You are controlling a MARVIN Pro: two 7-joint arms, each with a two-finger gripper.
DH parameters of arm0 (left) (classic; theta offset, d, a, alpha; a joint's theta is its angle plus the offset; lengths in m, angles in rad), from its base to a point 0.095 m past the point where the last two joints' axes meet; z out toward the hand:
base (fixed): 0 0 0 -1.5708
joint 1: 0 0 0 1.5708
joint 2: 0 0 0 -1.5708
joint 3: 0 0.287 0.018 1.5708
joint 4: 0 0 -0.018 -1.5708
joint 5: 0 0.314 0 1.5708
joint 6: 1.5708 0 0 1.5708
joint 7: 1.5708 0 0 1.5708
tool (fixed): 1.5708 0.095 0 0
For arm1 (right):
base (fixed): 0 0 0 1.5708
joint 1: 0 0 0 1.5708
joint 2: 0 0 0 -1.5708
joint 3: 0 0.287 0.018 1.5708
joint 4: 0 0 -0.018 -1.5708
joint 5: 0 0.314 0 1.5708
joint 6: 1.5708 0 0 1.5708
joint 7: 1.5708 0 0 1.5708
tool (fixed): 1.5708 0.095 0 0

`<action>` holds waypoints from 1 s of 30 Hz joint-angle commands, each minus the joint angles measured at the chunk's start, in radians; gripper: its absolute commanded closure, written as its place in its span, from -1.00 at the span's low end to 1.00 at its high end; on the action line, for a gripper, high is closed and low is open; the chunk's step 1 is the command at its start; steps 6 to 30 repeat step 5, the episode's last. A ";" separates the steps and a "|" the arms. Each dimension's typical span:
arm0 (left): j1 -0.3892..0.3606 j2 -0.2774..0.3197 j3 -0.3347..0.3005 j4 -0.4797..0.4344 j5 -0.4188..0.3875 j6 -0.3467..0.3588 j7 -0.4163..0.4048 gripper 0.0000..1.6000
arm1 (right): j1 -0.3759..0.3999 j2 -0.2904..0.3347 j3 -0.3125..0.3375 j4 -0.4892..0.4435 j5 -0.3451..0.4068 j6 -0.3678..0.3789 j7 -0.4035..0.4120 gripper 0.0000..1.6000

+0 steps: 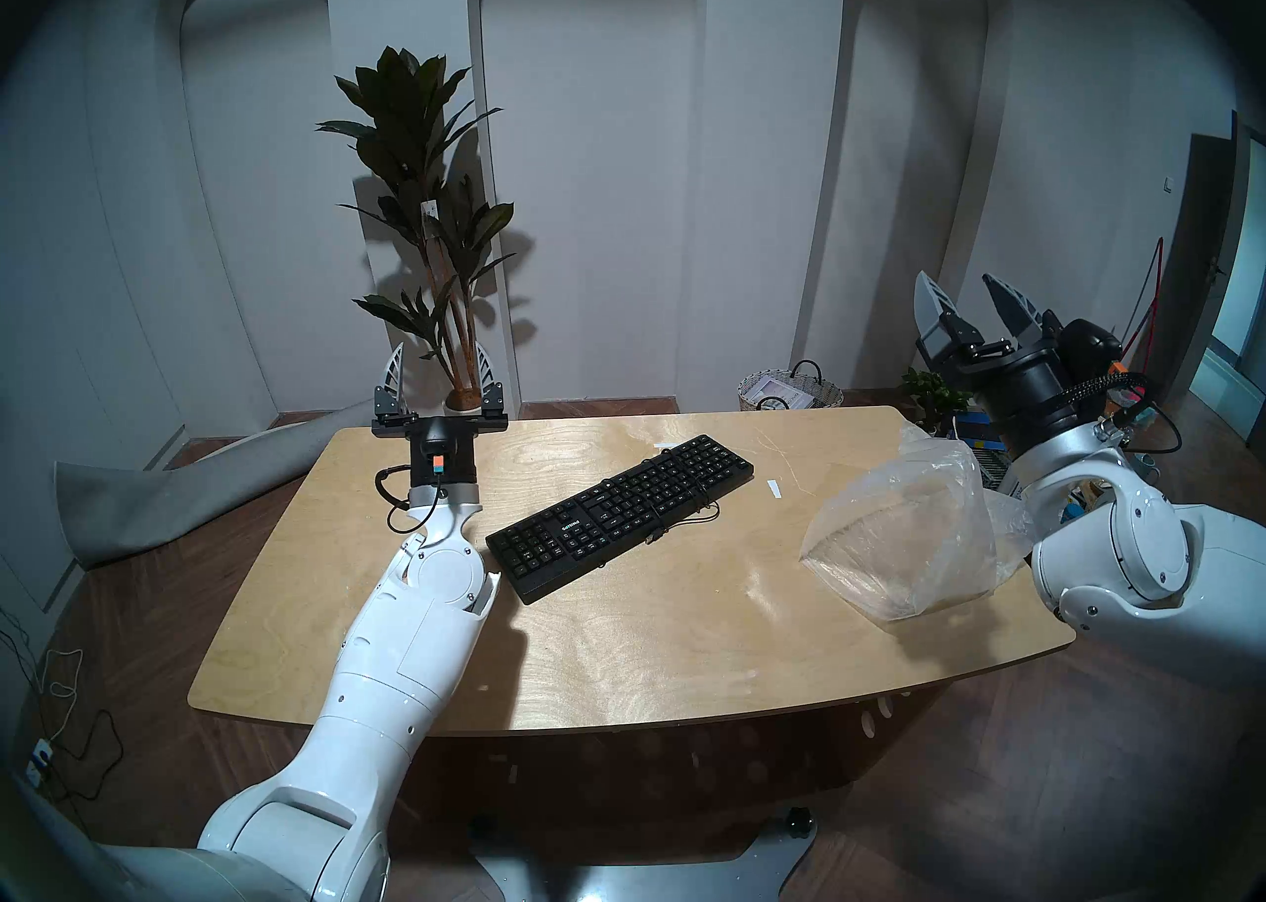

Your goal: Unwrap the new keyboard and set the wrapping aside

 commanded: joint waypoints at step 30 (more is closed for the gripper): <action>0.101 -0.001 0.032 -0.099 -0.044 0.059 -0.042 -1.00 | -0.033 0.003 -0.039 -0.019 -0.020 -0.002 0.004 -1.00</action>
